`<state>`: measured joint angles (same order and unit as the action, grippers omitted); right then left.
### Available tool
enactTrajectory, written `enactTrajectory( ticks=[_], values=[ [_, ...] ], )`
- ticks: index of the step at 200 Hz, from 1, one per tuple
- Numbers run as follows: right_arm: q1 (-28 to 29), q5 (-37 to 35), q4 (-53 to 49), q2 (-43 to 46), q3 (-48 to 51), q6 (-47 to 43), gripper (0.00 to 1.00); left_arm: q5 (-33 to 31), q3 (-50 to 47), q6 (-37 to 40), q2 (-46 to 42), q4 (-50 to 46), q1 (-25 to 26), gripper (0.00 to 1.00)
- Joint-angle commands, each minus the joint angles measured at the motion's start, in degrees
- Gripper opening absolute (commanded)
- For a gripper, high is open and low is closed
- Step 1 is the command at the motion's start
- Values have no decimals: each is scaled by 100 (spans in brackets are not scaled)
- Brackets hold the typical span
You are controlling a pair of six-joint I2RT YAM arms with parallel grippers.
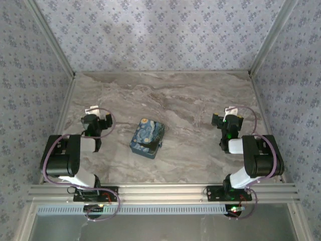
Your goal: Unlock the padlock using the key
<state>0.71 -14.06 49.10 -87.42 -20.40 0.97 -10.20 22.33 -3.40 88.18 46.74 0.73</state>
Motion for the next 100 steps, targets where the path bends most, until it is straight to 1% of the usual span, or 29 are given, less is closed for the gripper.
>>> enactTrajectory(
  ticks=[1, 71, 100],
  values=[
    [-28, 0, 104, 5, -41, -45, 100, 70, 61, 96, -38, 125, -43, 98],
    [-33, 1, 108, -3, -41, -45, 100, 82, 70, 97, -38, 125, -46, 98],
    [-27, 8, 101, 1, -37, -40, 100, 212, 70, 71, -38, 98, -98, 98]
  ],
)
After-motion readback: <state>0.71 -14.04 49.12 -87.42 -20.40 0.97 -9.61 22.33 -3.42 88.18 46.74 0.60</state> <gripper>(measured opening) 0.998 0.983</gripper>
